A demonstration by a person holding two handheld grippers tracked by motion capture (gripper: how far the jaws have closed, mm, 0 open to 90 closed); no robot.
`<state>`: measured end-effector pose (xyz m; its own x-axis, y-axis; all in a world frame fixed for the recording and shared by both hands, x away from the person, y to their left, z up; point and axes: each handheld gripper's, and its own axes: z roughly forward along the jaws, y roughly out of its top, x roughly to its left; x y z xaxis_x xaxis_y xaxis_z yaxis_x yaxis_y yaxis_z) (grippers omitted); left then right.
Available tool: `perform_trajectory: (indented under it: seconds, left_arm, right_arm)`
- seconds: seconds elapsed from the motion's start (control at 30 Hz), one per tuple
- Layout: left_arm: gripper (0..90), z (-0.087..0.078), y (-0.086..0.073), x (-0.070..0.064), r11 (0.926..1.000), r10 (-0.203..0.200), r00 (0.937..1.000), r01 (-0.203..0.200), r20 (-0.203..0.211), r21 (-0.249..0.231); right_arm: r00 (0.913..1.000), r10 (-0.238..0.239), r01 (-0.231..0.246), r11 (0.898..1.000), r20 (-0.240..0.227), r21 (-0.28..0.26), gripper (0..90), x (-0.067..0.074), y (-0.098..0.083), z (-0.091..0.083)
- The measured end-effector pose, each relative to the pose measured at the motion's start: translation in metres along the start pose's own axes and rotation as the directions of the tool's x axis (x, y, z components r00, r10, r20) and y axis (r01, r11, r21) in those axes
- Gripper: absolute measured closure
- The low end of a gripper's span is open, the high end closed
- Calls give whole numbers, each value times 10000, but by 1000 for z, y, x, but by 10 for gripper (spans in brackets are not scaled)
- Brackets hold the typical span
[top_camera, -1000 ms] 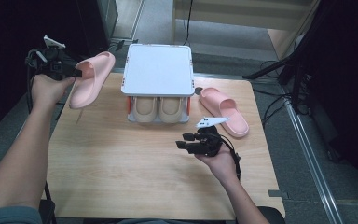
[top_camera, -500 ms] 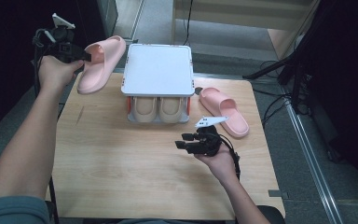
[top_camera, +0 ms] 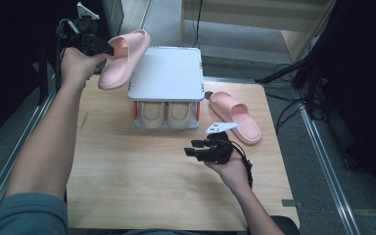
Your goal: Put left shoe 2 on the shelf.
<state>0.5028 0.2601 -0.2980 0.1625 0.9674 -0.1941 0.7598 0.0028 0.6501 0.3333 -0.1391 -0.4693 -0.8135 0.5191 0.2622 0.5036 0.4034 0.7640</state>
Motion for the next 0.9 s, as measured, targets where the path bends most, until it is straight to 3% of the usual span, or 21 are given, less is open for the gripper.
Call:
perform_trajectory:
  seconds: [0.23,0.37,0.67,0.9]
  left_arm:
    - [811,21,5,-23,9999,96,9999,-97,64,94]
    - [807,34,5,-35,10000,-57,9999,57,160,15]
    - [785,59,4,-54,9999,72,9999,-70,-150,153]
    - [736,61,0,-60,9997,236,9997,-235,-90,118]
  right_arm:
    - [10000,18,-18,10000,-48,-18,534,0,0,-1]
    - [10000,-20,20,10000,-37,-44,533,-1,0,-2]
    - [10000,25,-25,10000,-8,-79,533,-2,-1,-4]
    - [10000,24,-24,10000,13,-86,533,-2,-1,-5]
